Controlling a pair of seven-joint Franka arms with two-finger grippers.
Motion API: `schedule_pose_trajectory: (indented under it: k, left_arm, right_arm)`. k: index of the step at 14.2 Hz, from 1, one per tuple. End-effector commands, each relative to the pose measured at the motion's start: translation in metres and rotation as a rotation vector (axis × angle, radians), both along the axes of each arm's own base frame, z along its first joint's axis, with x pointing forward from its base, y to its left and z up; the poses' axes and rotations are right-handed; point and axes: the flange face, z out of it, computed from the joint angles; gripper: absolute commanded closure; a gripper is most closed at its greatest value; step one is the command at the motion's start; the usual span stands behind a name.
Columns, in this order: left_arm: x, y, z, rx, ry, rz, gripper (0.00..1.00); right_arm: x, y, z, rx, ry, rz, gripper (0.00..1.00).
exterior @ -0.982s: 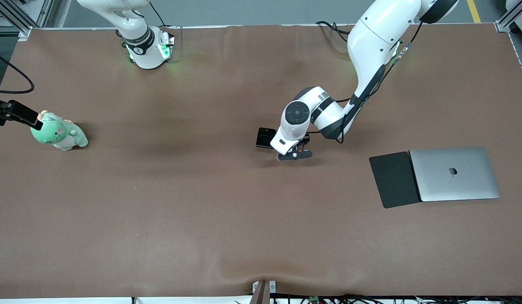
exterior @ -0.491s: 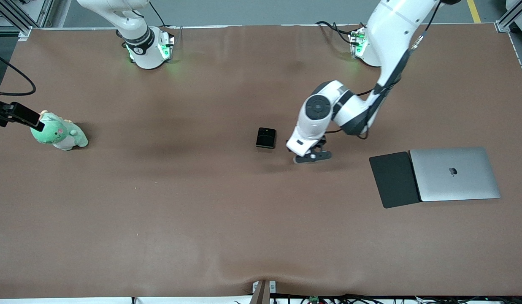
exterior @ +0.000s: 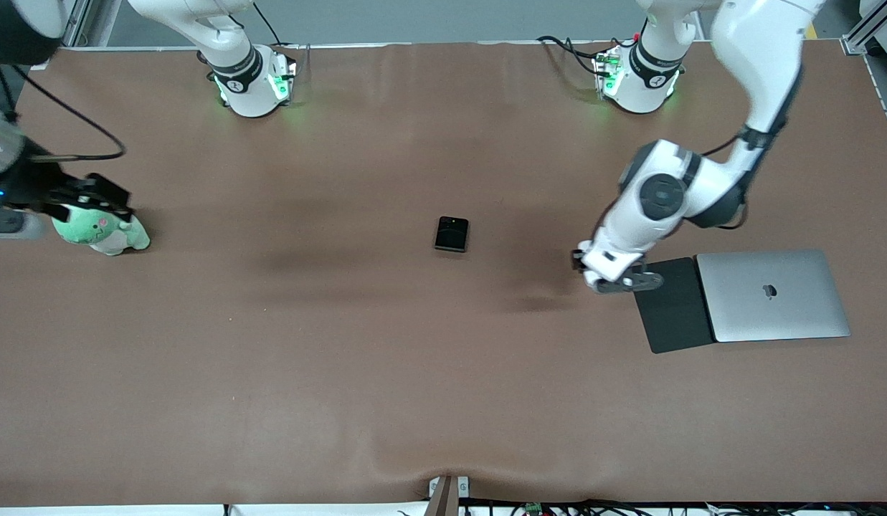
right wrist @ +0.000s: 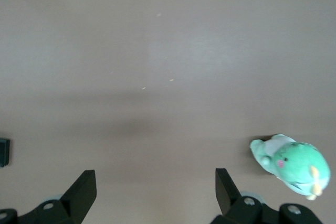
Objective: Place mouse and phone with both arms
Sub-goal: 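Carry the mouse to the pad while the right gripper reaches out, then lower the mouse onto the pad while the right gripper grasps the phone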
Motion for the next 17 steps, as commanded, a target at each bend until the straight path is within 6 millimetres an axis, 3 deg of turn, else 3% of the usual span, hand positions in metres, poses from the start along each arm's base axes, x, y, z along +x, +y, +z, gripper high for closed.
schedule_pose_trajectory:
  k: [1, 3, 6, 8, 10, 15, 17]
  left_arm:
    - [0.006, 0.062, 0.005, 0.0, -0.005, -0.028, 0.39]
    - [0.012, 0.08, 0.004, -0.008, -0.007, -0.044, 0.39]
    - [0.031, 0.116, -0.01, -0.044, 0.001, -0.071, 0.39]
    - [0.043, 0.124, -0.018, -0.062, 0.0, -0.063, 0.38]
    - [0.048, 0.14, -0.025, -0.028, -0.003, -0.072, 0.38]
    - [0.061, 0.159, -0.064, -0.007, 0.015, -0.088, 0.37]
    - [0.071, 0.161, -0.074, -0.026, 0.014, -0.077, 0.37]
  right_arm:
    - [0.009, 0.052, -0.028, 0.029, 0.033, 0.061, 0.0]
    - [0.013, 0.101, -0.056, 0.039, 0.059, 0.056, 0.0]
    - [0.014, 0.194, -0.116, 0.02, 0.06, 0.034, 0.0]
    - [-0.001, 0.265, -0.164, 0.019, 0.074, -0.011, 0.0]
    - [-0.018, 0.321, -0.199, 0.02, 0.052, -0.103, 0.0]
    - [-0.062, 0.403, -0.289, 0.007, 0.038, -0.15, 0.0]
    - [-0.083, 0.428, -0.308, 0.032, 0.003, -0.169, 0.0]
